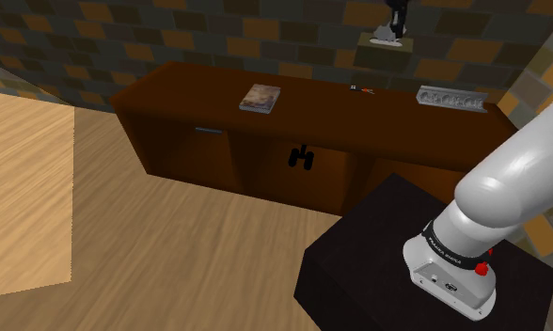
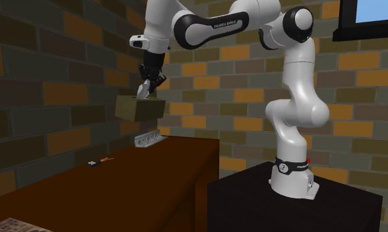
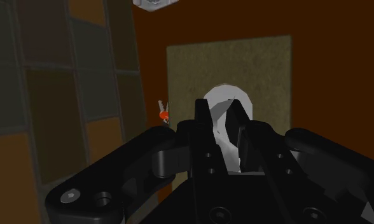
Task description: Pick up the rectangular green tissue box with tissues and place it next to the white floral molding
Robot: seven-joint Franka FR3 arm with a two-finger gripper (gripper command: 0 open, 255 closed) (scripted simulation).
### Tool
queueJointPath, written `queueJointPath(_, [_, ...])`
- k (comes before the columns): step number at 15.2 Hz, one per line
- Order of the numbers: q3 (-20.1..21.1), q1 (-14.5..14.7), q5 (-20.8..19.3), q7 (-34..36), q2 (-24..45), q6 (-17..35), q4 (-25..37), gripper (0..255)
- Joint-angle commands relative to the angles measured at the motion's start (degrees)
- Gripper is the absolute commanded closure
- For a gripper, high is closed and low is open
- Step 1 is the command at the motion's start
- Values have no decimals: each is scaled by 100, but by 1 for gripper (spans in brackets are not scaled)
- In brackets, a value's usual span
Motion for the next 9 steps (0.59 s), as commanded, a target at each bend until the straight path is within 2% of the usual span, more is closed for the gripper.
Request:
queueJointPath(1, [-159, -129, 51, -202, 274, 251, 171, 255])
queueJointPath(9, [-562, -693, 561, -1064, 1606, 891, 1340, 255])
